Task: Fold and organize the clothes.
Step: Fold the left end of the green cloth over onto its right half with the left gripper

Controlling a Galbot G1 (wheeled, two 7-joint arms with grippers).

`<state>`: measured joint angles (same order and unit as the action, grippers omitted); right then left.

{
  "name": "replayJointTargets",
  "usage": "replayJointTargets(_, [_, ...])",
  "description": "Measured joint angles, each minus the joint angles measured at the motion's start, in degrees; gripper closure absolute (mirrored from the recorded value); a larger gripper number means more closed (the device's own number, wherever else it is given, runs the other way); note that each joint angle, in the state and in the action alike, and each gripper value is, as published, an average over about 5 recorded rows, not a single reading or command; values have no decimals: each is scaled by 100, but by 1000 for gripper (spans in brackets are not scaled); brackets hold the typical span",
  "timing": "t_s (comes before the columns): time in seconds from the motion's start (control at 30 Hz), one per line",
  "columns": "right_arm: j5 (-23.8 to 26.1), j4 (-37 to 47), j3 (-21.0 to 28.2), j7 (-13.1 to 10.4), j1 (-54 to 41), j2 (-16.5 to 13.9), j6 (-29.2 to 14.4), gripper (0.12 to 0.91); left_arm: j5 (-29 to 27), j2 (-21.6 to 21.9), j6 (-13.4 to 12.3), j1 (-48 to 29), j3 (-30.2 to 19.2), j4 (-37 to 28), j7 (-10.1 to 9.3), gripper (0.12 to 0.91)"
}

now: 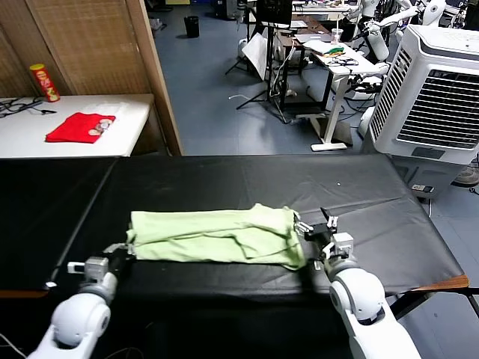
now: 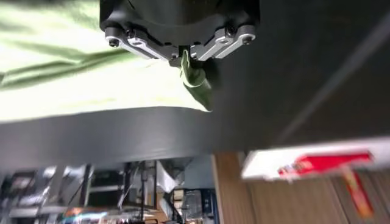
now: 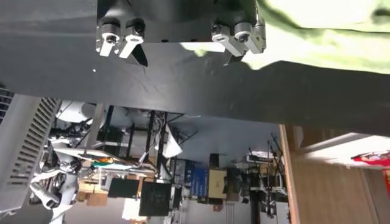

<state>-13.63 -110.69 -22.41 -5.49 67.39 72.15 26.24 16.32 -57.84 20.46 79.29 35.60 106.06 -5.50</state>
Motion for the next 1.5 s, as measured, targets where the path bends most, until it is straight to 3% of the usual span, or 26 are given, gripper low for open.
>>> replayJointTargets(0.17, [67, -54, -6, -3, 68, 72, -4, 227, -147, 672, -153, 182, 428, -122, -43, 860])
replayJointTargets(0.3, [151, -94, -24, -3, 140, 128, -10, 227, 138, 750, 90, 213, 470, 164, -197, 860])
replayJointTargets(0.53, [220, -197, -208, -4, 308, 153, -36, 227, 1280, 18, 824, -5, -214, 1270, -740, 860])
replayJointTargets(0.67, [292, -271, -335, -4, 433, 198, -44, 227, 1920, -497, 1060, -261, -840, 1594, -1049, 860])
replayJointTargets(0.93, [370, -347, -532, 1, 620, 272, -54, 227, 2053, -1426, 1101, -818, -1897, 1464, -1149, 860])
replayJointTargets(1.17, [377, -360, -558, 42, 658, 271, -68, 227, 1695, -1868, 947, -1016, -2293, 1105, -1138, 856])
replayJointTargets(1.27, [362, -360, -505, 118, 626, 245, -89, 227, 1588, -1956, 886, -1006, -2353, 1027, -1090, 772])
replayJointTargets(1.5, [-13, -331, -216, 483, 442, 167, -180, 227, 1874, -2079, 1081, -874, -2376, 1178, -906, 392])
